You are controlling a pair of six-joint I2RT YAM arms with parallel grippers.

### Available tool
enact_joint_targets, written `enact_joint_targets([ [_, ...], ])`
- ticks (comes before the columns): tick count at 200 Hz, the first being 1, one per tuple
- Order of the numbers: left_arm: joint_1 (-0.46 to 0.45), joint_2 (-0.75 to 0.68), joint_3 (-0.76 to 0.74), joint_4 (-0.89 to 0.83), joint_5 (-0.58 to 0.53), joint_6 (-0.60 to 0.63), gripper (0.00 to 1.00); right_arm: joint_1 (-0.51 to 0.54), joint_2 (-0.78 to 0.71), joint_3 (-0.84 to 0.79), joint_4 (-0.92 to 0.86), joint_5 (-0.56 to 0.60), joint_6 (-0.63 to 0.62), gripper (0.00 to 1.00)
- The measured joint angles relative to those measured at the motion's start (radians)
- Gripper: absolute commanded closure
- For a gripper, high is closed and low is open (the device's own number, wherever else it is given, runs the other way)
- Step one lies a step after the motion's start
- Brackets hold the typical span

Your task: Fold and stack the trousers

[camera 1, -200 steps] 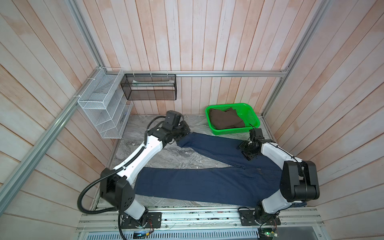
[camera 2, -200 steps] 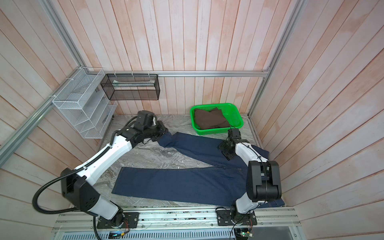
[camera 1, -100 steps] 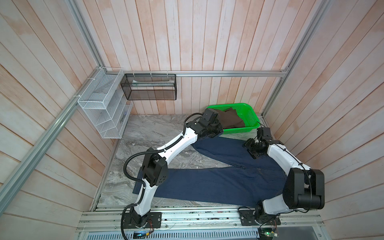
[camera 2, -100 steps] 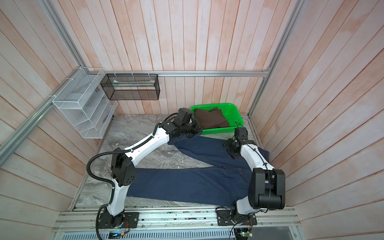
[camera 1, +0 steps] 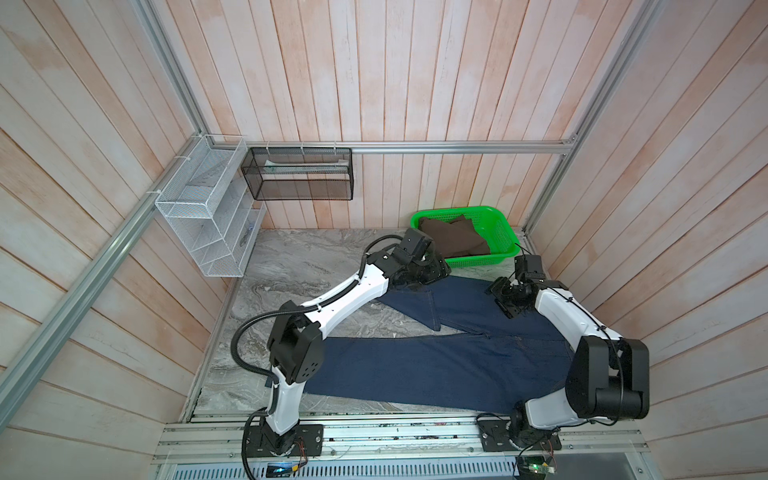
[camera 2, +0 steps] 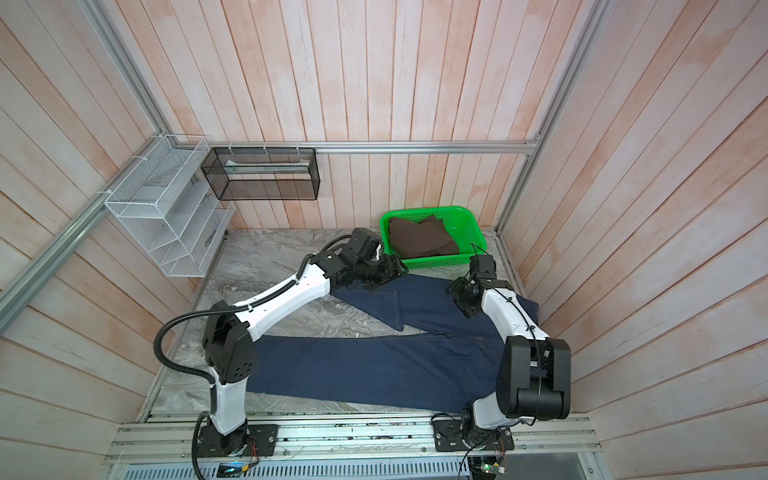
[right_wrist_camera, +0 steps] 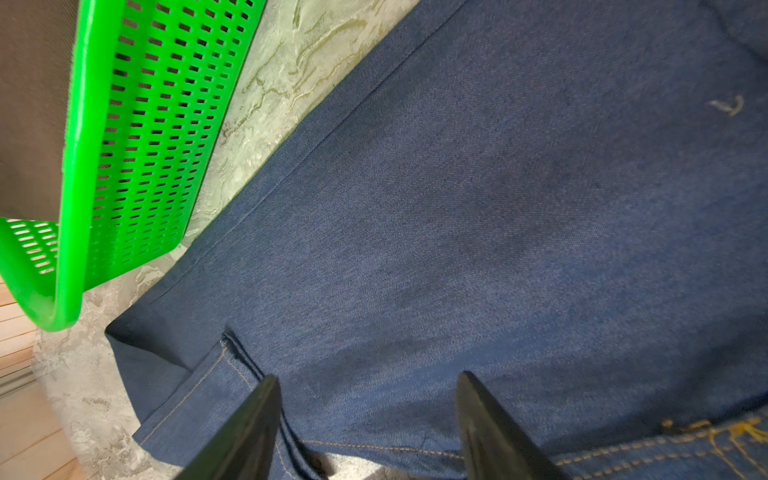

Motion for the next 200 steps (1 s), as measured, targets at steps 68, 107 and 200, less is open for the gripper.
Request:
enact_joint_targets([
  [68,0.115,0.131,0.208,-0.182,-0.011,0.583,0.33,0.000,-0.028,-0.024,0.046,-0.061,-0.063,0.32],
  [107,0.115,0.395,0.312,-0.317,0.041,0.879,0.29,0.000,-0.135,-0.092,0.126,-0.129,-0.117,0.33],
  [200,0.102,0.668,0.655,-0.431,0.141,1.170,0.24,-0.009,-0.166,-0.102,0.184,-0.183,-0.167,0.33],
])
